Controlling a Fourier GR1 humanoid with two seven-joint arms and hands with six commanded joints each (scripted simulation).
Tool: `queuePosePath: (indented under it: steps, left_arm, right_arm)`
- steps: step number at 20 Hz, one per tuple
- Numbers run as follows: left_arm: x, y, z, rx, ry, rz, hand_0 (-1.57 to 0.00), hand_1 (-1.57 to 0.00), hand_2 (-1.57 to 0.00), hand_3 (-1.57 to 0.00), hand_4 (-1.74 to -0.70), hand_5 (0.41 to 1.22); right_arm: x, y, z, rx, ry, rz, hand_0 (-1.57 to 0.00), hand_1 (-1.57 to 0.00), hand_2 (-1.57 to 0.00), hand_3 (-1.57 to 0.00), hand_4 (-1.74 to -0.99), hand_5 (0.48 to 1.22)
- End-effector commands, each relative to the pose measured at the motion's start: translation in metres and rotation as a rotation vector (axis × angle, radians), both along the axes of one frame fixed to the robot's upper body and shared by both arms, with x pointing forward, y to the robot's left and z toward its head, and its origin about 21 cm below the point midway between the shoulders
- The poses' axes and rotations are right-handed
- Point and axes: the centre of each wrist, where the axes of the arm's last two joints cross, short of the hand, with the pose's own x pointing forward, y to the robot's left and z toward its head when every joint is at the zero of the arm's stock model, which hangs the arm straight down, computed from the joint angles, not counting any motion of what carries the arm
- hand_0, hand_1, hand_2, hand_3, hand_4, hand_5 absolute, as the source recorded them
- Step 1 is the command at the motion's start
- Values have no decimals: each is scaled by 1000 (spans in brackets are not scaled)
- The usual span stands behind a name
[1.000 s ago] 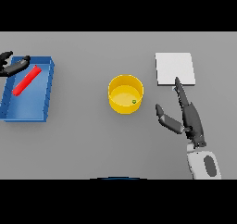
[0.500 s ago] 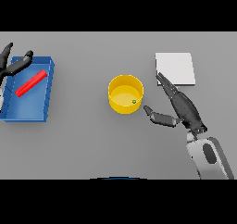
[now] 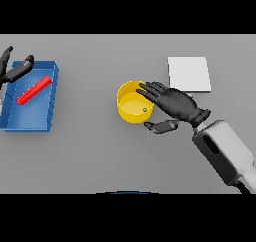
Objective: Pick up the red beaker and tilt it to pour out 1 green nut into yellow bowl. Pick up the yellow bowl and place it on the metallic measuring scale.
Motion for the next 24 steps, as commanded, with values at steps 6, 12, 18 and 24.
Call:
queuePosePath:
  steps: [6,12,18,24]
  left_arm:
    - [1,-1,5,-2,-3,1,1,1,1,1,-808,696]
    - [0,1,-1,7,4,-4,1,1,1,1,-807,700]
    - [0,5,0,17,3,1,1,1,1,1,-797,704]
    - [0,7,-1,18,17,-2,1,1,1,1,-791,711]
  right_arm:
    - [21,22,-4,-167,38,128,1,1,1,1,-1157,644]
    - [35,44,-9,-307,93,199,1,1,1,1,-1164,670]
    - [44,52,-19,-402,139,205,1,1,1,-8,-1186,684]
    - [47,61,-18,-403,139,202,-193,-183,-189,-215,-1309,891]
